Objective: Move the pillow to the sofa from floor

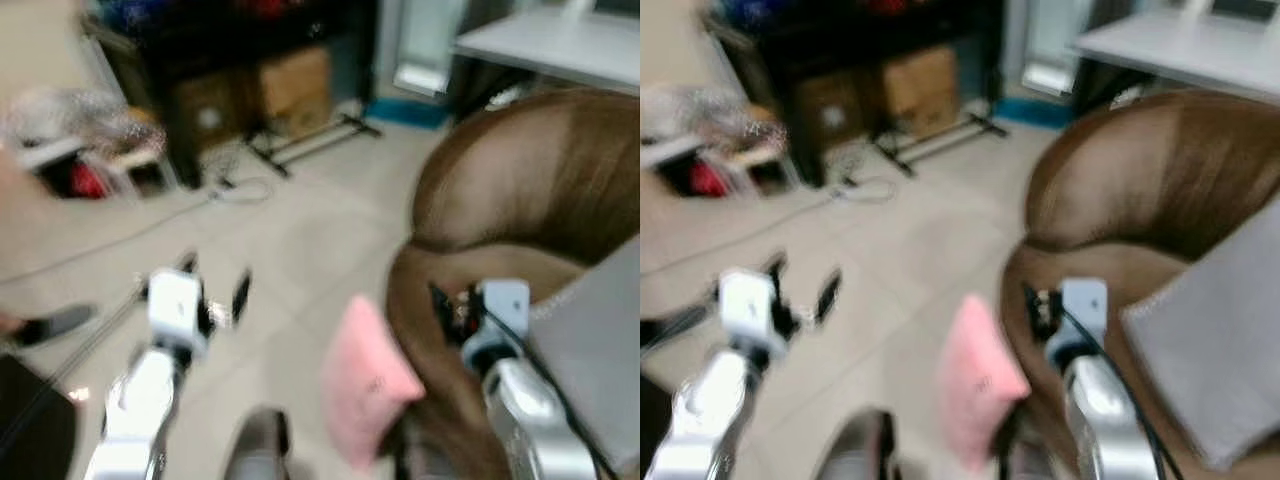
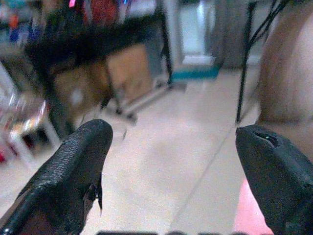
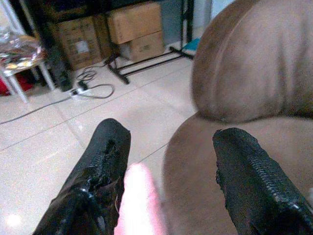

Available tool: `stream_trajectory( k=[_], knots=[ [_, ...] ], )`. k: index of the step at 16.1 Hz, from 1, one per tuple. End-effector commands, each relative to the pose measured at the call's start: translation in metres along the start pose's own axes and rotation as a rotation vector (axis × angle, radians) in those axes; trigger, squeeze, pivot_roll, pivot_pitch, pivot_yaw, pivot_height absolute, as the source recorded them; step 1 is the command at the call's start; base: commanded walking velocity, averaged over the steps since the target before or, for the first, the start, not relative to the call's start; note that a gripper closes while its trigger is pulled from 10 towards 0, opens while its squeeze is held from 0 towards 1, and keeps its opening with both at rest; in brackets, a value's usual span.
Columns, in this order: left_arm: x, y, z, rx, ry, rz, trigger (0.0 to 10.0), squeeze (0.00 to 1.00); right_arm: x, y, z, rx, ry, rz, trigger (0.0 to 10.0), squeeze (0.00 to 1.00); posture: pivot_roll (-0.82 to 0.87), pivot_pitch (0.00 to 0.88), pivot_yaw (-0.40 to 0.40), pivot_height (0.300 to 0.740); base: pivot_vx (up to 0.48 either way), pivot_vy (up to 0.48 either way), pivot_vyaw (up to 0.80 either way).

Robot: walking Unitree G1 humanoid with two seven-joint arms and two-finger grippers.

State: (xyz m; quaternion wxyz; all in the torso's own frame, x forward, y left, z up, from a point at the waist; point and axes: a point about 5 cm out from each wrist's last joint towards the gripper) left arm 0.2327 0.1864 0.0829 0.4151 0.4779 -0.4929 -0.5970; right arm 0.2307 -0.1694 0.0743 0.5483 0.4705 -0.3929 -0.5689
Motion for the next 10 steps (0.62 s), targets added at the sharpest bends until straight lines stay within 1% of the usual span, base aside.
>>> stream_trajectory(
  k=[1, 8, 10],
  knots=[
    [-0.0087, 0.0104, -0.0043, 0.043, 0.027, -0.012, 10.0, 0.00, -0.0060, 0.0007, -0.0021, 0.002, 0.019, -0.005, 10.0, 0.00, -0.07, 0.000, 0.066, 0.622, 0.000, 0.000, 0.00],
    [-0.0131, 0.0087, -0.0024, 0.053, 0.053, -0.014, 10.0, 0.00, -0.0044, -0.0001, -0.0044, 0.003, 0.004, -0.008, 10.0, 0.00, -0.07, 0.000, 0.065, 0.622, 0.000, 0.000, 0.00],
    [-0.0133, 0.0090, -0.0029, 0.056, 0.054, -0.015, 10.0, 0.00, -0.0054, 0.0002, -0.0042, 0.005, 0.012, -0.017, 10.0, 0.00, -0.07, 0.000, 0.067, 0.602, 0.000, 0.000, 0.00]
  ],
)
Point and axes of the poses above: a point about 5 cm out from each wrist's last joint towards the gripper, its own z axis pointing back from the gripper into the wrist, its own y axis along the axis of the wrist's last joint, x = y × z, and after that the axes turned 3 degrees about -z, right-handed
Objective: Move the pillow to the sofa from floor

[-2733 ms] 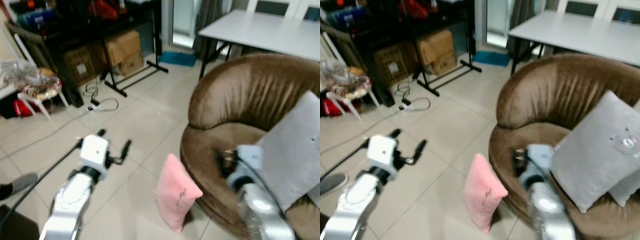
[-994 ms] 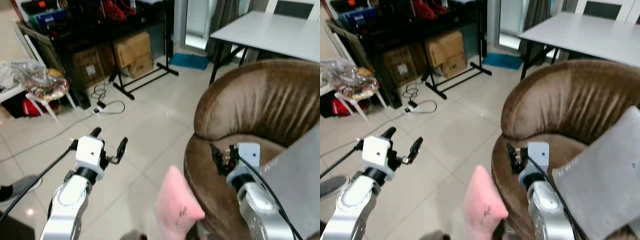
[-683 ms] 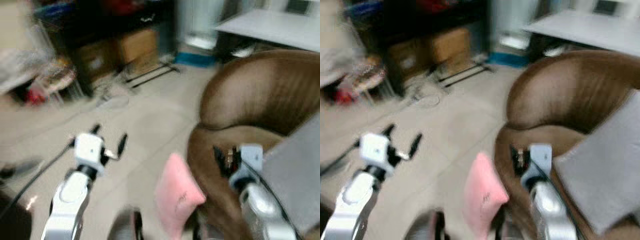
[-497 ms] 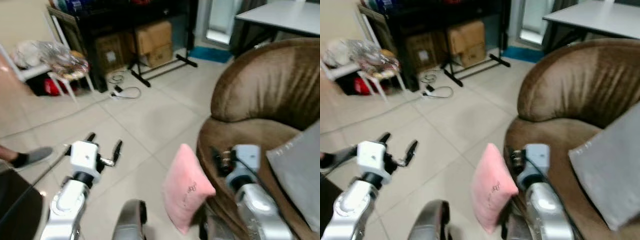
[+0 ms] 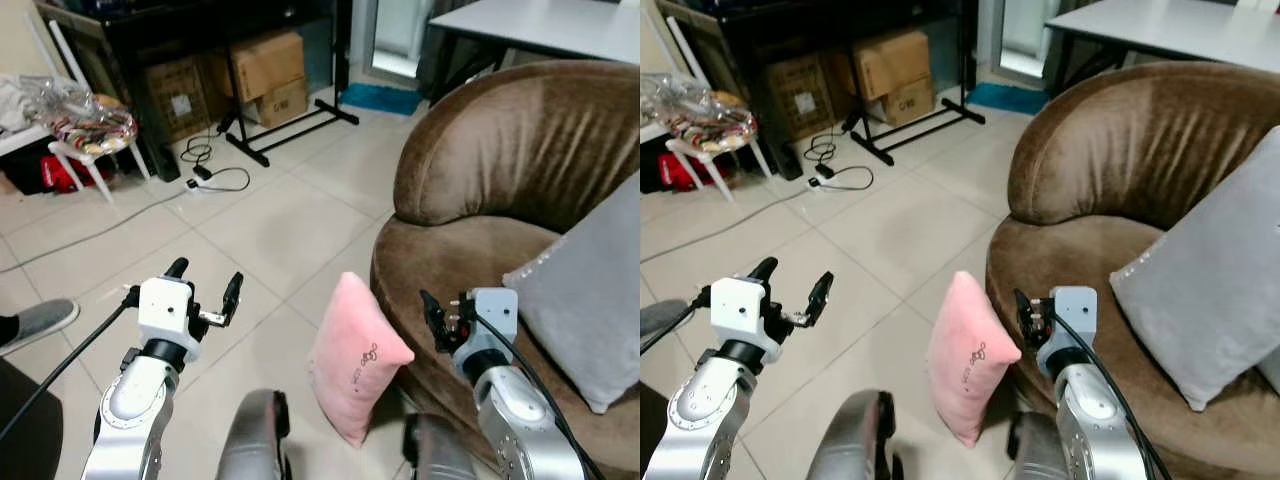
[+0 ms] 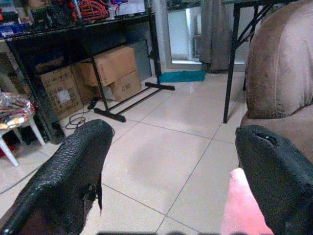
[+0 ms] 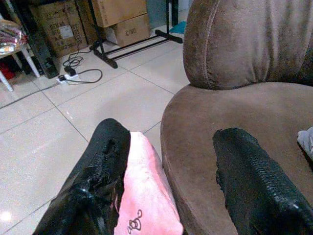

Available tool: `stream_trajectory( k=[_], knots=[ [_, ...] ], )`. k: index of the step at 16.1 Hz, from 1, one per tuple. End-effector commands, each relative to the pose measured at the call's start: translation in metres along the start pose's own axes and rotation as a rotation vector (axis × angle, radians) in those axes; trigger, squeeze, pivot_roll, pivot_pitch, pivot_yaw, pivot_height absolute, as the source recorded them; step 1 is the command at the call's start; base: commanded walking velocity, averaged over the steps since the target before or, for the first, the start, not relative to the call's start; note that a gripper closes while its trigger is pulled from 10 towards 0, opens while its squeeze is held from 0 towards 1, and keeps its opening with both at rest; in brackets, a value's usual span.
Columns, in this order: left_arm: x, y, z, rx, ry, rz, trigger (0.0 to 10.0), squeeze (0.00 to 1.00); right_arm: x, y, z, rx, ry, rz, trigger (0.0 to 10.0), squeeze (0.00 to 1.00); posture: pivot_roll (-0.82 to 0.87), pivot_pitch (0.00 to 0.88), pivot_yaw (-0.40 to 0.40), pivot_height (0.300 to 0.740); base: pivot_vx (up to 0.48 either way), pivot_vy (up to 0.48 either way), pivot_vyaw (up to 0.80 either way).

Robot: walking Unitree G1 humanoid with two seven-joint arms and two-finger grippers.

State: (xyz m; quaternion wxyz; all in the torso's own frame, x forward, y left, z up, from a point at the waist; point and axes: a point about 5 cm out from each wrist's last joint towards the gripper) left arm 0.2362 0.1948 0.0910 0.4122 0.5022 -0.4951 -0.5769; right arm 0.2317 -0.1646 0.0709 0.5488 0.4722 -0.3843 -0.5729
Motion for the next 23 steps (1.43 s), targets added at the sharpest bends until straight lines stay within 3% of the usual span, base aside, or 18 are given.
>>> stream_trajectory(
  k=[1, 5, 7, 13, 23],
  knots=[
    [-0.003, 0.003, -0.002, 0.017, 0.009, -0.005, 10.0, 0.00, -0.001, 0.004, -0.002, 0.018, 0.007, -0.005, 10.0, 0.00, -0.07, 0.000, 0.067, 0.592, 0.000, 0.000, 0.00],
    [-0.002, 0.002, -0.004, 0.020, 0.005, -0.006, 10.0, 0.00, -0.002, 0.005, -0.003, 0.017, 0.020, 0.001, 10.0, 0.00, -0.07, 0.000, 0.067, 0.572, 0.000, 0.000, 0.00],
    [-0.001, 0.003, -0.003, 0.029, -0.007, -0.003, 10.0, 0.00, -0.005, 0.005, -0.004, 0.005, 0.062, 0.051, 10.0, 0.00, -0.07, 0.000, 0.066, 0.572, 0.000, 0.000, 0.00],
    [-0.002, 0.003, -0.002, 0.036, -0.004, 0.001, 10.0, 0.00, -0.008, 0.004, -0.005, -0.005, 0.099, 0.064, 10.0, 0.00, -0.06, 0.000, 0.063, 0.572, 0.282, 0.000, 0.80],
    [-0.002, 0.000, -0.005, 0.010, -0.006, -0.016, 10.0, 0.00, 0.005, -0.002, -0.006, -0.030, -0.015, 0.046, 10.0, 0.00, -0.06, 0.000, 0.068, 0.563, 0.109, 0.000, 0.08]
  ],
)
Point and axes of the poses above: a point about 5 cm out from each wrist's last joint towards the gripper, its own z axis pointing back from the gripper into the wrist, its own y axis along the axis of the wrist's last joint, x = y × z, and after that the axes turned 3 degrees about -z, right-handed
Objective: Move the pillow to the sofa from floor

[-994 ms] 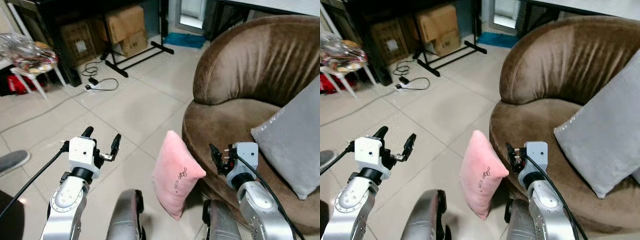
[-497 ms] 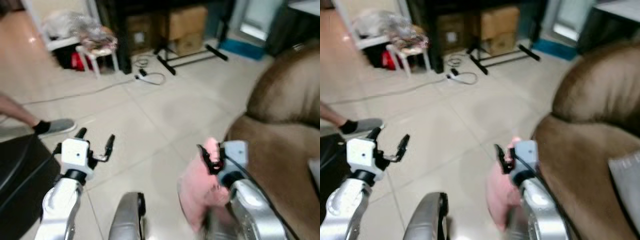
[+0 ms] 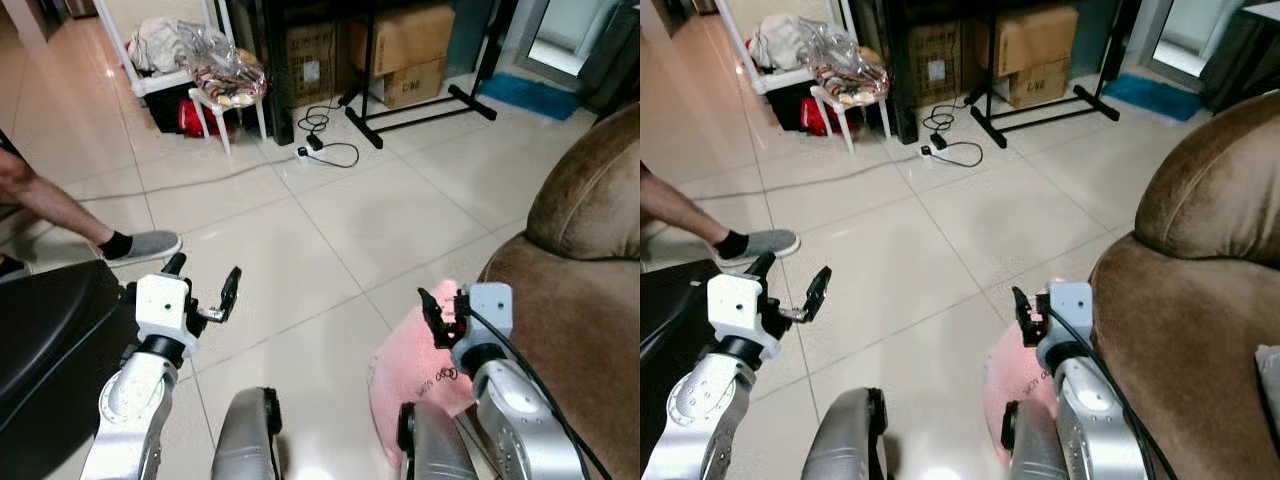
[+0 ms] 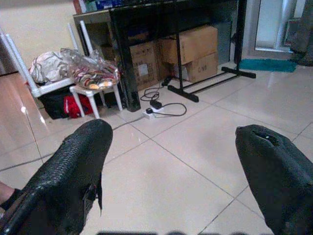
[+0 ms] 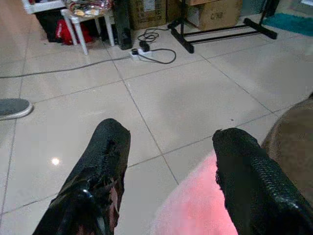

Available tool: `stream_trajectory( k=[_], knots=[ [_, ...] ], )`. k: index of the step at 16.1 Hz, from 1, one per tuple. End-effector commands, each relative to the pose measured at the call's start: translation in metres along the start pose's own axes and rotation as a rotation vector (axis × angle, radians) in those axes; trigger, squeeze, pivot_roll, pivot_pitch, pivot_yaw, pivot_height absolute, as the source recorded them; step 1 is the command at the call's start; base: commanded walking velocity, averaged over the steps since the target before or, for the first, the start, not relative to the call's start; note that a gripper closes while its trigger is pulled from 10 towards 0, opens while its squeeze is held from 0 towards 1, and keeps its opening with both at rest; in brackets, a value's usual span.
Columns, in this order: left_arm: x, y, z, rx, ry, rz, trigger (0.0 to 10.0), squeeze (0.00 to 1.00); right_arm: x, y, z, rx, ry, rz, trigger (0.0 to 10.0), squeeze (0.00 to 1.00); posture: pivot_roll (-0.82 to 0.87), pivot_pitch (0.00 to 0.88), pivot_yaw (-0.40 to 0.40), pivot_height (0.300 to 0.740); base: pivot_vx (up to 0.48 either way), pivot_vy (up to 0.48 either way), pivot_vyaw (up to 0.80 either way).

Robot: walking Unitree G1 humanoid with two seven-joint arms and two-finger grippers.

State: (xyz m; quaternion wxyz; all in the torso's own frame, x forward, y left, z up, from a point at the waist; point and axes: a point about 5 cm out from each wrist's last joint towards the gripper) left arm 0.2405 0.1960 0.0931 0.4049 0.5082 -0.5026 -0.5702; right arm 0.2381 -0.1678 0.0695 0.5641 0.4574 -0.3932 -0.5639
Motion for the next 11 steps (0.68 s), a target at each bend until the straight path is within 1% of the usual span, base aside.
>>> stream_trajectory(
  k=[1, 5, 7, 8, 11],
  knots=[
    [0.0002, -0.0016, -0.0014, -0.017, -0.007, -0.017, 10.0, 0.00, 0.0016, -0.0032, 0.0002, -0.021, -0.009, 0.001, 10.0, 0.00, -0.06, 0.000, 0.069, 0.553, 0.000, 0.000, 0.00],
    [0.0007, -0.0023, -0.0020, -0.021, -0.014, -0.022, 10.0, 0.00, 0.0017, -0.0050, -0.0011, -0.032, -0.006, -0.001, 10.0, 0.00, -0.06, 0.000, 0.072, 0.518, 0.000, 0.000, 0.00],
    [0.0020, -0.0047, -0.0034, -0.040, -0.032, -0.033, 10.0, 0.00, 0.0028, -0.0047, -0.0024, -0.035, -0.006, -0.003, 10.0, 0.00, -0.06, 0.000, 0.074, 0.498, 0.000, 0.000, 0.00],
    [0.0028, -0.0060, -0.0052, -0.047, -0.046, -0.047, 10.0, 0.00, 0.0039, -0.0039, -0.0047, -0.033, -0.010, -0.009, 10.0, 0.00, -0.07, 0.000, 0.078, 0.483, 0.000, 0.000, 0.00],
    [0.0017, -0.0040, -0.0084, -0.040, -0.054, -0.052, 10.0, 0.00, 0.0037, -0.0043, -0.0076, -0.033, -0.007, -0.013, 10.0, 0.00, -0.07, 0.000, 0.085, 0.448, 0.000, 0.000, 0.00]
  ],
)
Point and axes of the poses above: a point about 5 cm out from each wrist's last joint towards the gripper, its own z axis pointing back from the gripper into the wrist, its own y axis along the axis of the wrist's last joint, x = y × z, and after that the axes turned 3 degrees about -z, right-handed
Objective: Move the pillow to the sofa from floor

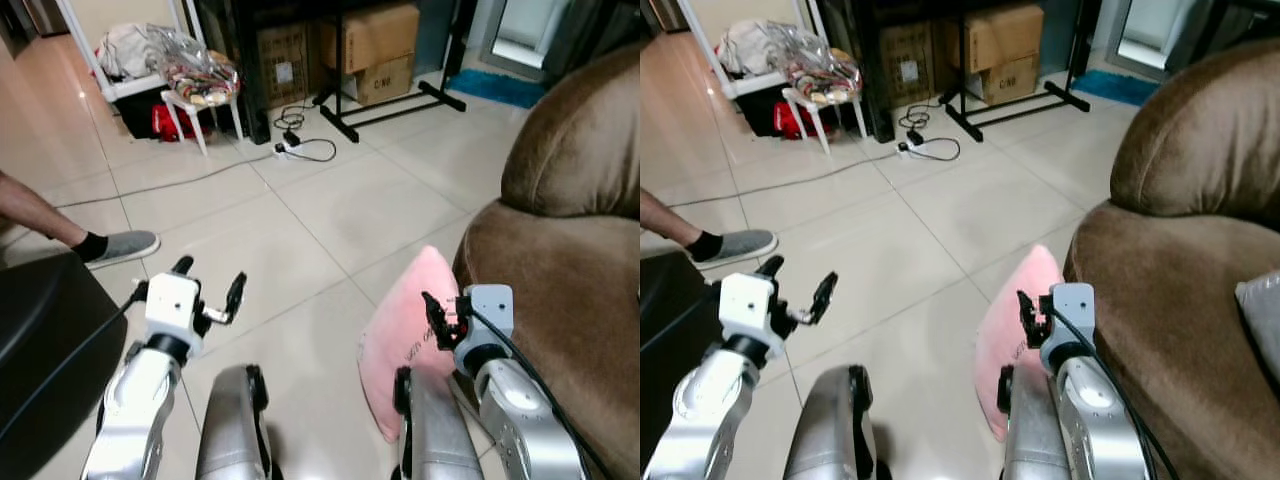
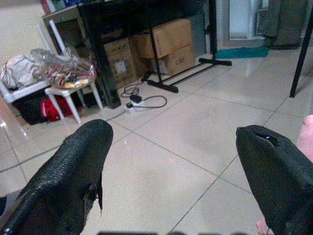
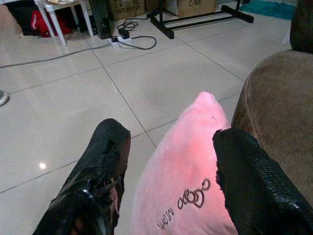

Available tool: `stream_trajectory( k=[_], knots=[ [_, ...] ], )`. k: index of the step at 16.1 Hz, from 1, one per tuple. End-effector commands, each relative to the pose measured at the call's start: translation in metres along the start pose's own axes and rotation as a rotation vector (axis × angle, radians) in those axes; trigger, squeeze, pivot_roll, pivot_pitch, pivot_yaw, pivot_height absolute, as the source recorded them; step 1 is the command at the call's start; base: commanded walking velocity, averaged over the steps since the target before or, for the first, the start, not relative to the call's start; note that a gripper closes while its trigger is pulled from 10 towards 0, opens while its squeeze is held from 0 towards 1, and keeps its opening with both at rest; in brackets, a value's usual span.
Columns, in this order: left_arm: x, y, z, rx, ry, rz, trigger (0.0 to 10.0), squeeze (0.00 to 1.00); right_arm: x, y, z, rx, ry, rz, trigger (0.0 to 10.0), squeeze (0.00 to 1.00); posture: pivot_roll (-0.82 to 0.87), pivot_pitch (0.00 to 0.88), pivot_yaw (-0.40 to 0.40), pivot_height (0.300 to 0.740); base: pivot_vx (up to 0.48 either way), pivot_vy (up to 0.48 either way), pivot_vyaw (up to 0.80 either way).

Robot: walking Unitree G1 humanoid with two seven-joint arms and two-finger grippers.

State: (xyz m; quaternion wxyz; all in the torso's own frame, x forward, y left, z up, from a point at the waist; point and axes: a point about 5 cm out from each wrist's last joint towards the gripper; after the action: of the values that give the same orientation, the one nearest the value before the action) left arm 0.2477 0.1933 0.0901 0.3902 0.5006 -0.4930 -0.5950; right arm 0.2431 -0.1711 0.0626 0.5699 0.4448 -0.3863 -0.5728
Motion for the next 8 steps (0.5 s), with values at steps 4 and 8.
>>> stream_trajectory(
  k=[4, 8],
  knots=[
    [0.0001, 0.0001, -0.0012, -0.006, -0.024, -0.016, 10.0, 0.00, -0.0010, -0.0003, -0.0020, -0.001, 0.012, -0.017, 10.0, 0.00, -0.07, 0.000, 0.086, 0.413, 0.000, 0.000, 0.00],
    [0.0024, 0.0005, -0.0010, -0.003, -0.040, -0.010, 10.0, 0.00, -0.0065, 0.0000, -0.0057, 0.000, 0.044, -0.009, 10.0, 0.00, -0.07, 0.000, 0.086, 0.384, 0.000, 0.000, 0.00]
  ],
)
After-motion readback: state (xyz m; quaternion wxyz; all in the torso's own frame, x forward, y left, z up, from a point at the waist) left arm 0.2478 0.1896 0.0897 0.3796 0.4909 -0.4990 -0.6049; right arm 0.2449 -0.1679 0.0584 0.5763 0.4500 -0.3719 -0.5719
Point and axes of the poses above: a point about 5 cm out from each wrist's last joint towards the gripper, its own z axis pointing back from the gripper into the wrist, its own y axis along the axis of the wrist's last joint, x = y × z, and after that the axes turned 3 degrees about -z, right-handed
